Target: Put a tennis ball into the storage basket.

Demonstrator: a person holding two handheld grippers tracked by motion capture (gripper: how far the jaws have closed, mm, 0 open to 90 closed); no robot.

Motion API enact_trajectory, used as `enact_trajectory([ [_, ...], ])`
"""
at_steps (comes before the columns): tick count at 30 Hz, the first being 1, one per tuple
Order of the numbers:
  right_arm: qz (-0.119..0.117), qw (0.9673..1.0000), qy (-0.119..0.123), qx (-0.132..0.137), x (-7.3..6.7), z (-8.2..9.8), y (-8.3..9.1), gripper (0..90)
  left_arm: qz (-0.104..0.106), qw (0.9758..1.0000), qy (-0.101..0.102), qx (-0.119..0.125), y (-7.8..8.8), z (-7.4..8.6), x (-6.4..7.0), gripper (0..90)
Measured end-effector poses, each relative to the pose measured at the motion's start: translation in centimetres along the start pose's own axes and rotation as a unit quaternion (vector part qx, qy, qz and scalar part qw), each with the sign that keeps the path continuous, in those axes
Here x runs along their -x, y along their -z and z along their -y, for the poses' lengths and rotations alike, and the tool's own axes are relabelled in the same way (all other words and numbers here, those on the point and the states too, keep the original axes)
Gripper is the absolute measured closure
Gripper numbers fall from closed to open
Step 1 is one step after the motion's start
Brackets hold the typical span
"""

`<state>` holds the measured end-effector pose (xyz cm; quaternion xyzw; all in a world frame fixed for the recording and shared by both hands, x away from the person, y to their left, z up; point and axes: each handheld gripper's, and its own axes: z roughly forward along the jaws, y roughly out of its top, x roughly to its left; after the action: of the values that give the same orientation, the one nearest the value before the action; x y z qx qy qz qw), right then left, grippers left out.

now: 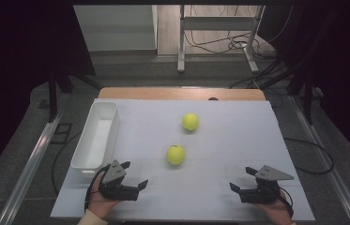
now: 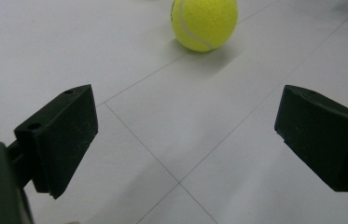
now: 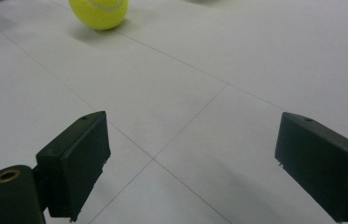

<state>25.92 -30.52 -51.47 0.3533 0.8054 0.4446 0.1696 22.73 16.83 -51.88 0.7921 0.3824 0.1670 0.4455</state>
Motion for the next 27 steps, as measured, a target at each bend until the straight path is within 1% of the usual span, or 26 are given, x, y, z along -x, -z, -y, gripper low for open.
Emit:
enact_trajectory([
  [9,-0.004,1.0,0.0,0.0,-0.12,-0.05,-0.09,10.8,0.001,1.0,0.001,0.0,0.0,0.05,-0.02,6.5],
  [13,-0.003,1.0,-0.003,-0.001,-0.17,-0.12,-0.26,10.8,0.002,1.0,0.007,0.003,0.14,0.06,-0.15,6.5],
  [16,-0.002,1.0,-0.002,-0.003,-0.22,-0.13,-0.31,10.8,0.009,0.9998,0.016,0.01,0.41,-0.03,-0.18,6.5],
  [19,-0.002,1.0,0.001,-0.004,-0.41,-0.15,-0.26,10.9,0.01,0.9998,0.012,0.014,0.55,-0.17,-0.06,6.6],
  [22,-0.002,1.0,0.002,-0.005,-0.47,-0.13,-0.35,10.9,0.009,0.9999,0.007,0.013,0.47,-0.29,0.03,6.6],
  [27,-0.003,1.0,-0.006,-0.002,-0.17,-0.12,-0.53,11.1,0.012,0.9999,0.003,0.009,0.24,-0.49,0.44,6.6],
])
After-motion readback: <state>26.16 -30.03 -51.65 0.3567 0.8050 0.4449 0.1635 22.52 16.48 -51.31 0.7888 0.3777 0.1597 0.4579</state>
